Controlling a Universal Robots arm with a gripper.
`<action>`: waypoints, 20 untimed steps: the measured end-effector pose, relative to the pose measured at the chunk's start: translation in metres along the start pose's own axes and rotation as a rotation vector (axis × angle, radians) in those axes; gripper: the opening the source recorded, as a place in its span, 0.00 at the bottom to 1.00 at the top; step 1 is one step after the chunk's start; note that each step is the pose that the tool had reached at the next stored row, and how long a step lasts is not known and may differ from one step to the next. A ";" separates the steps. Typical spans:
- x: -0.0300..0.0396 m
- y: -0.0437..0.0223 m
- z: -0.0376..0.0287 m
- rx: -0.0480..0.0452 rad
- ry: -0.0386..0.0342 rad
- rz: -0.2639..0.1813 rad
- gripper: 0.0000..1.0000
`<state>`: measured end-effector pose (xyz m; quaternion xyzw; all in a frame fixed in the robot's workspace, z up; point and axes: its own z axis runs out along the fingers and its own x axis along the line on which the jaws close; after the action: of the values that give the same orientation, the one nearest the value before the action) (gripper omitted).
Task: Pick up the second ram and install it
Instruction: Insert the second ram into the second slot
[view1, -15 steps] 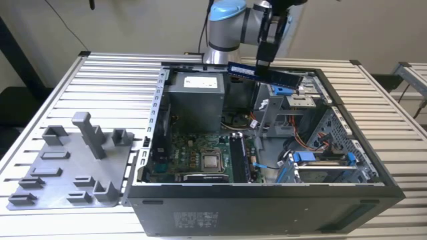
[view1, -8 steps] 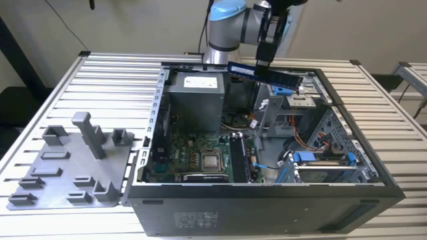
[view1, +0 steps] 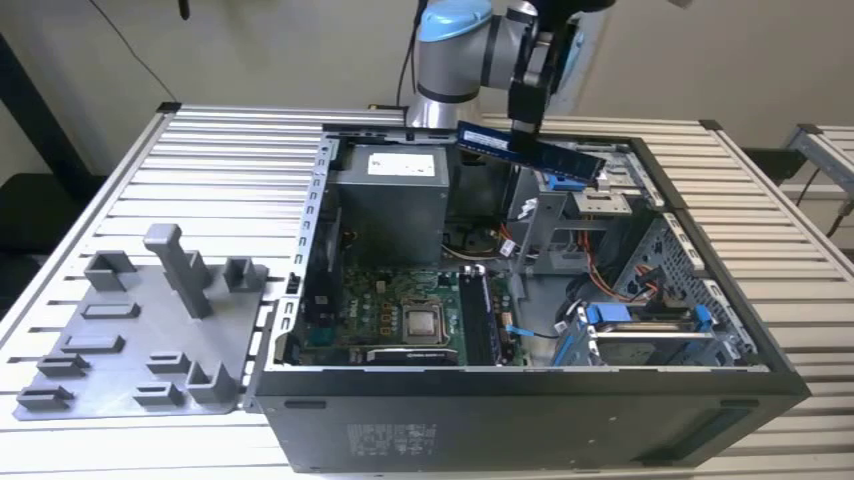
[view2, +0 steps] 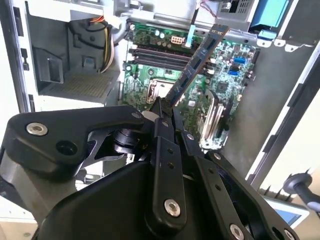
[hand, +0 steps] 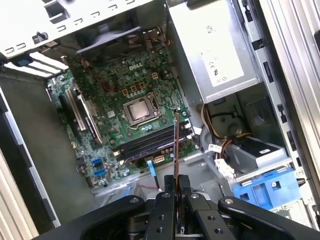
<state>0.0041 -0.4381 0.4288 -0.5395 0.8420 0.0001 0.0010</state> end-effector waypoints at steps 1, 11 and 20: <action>0.0000 0.0000 0.0001 0.0000 0.0000 0.013 0.14; 0.0000 0.0000 0.0007 0.0003 0.0001 0.145 0.14; 0.0000 0.0000 0.0013 0.0005 0.0002 0.257 0.14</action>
<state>0.0041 -0.4381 0.4275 -0.4274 0.9041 -0.0001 0.0011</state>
